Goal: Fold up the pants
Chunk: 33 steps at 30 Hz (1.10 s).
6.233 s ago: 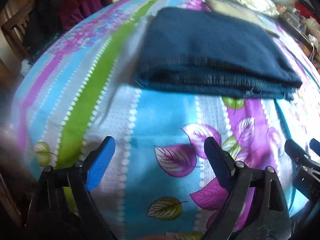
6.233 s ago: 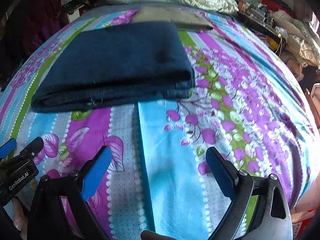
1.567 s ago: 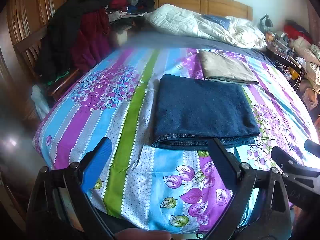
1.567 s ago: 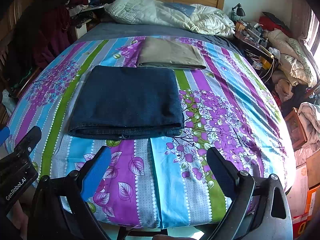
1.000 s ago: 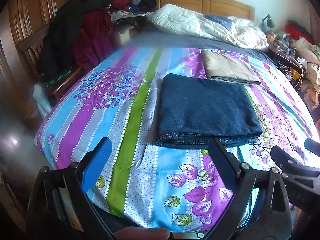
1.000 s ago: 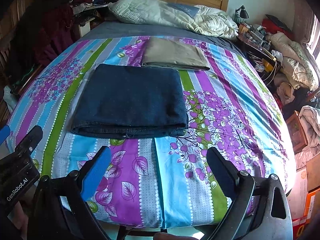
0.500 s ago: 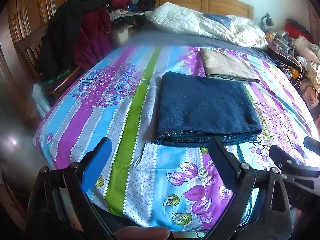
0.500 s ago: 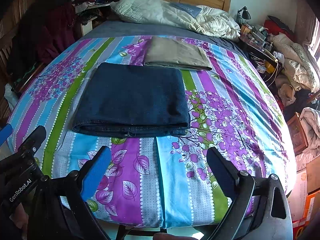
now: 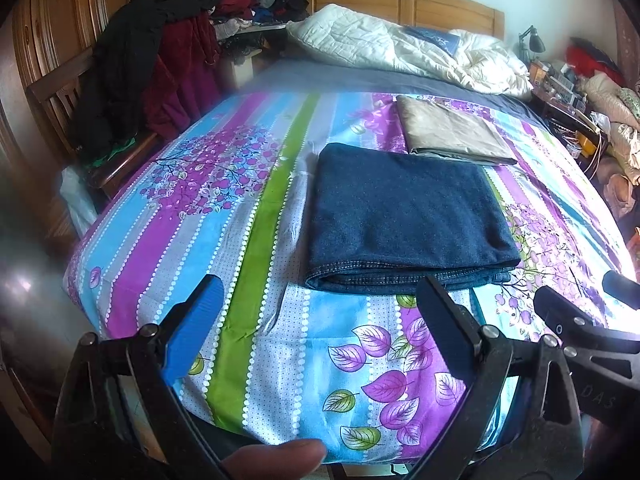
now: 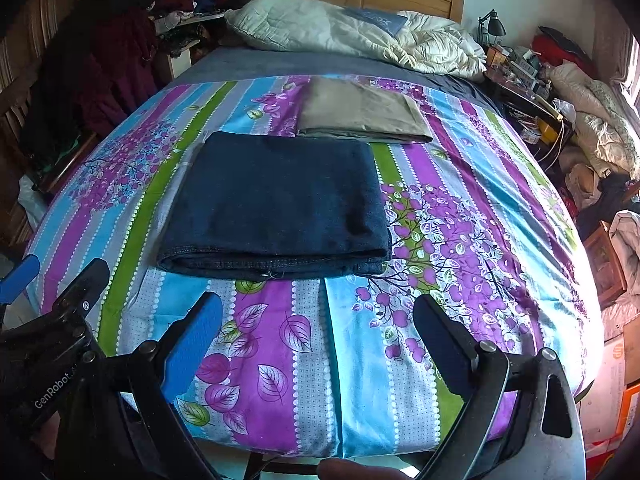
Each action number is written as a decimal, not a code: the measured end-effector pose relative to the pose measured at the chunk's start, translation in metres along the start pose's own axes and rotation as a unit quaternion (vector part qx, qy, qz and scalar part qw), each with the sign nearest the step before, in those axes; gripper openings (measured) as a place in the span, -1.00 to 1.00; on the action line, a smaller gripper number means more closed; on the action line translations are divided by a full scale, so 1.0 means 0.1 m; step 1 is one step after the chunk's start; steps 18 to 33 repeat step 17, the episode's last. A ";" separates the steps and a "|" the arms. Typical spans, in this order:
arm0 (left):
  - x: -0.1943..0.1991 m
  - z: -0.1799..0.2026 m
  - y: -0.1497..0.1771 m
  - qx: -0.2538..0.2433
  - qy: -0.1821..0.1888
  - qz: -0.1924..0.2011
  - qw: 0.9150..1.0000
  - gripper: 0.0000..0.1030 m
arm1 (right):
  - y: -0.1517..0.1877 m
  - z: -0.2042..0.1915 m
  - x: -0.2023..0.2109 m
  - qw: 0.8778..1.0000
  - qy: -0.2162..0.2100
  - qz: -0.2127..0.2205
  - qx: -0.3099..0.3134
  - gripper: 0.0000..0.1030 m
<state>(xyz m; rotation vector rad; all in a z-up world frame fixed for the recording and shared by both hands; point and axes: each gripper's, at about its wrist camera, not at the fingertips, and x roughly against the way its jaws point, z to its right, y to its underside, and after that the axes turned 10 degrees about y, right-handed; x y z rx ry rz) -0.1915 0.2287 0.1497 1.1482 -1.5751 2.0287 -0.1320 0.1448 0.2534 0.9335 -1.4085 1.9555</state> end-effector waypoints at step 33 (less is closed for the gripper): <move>0.06 0.06 0.03 -0.017 -0.019 0.038 0.999 0.89 | 0.02 -0.01 0.14 0.998 0.010 0.066 0.011 0.90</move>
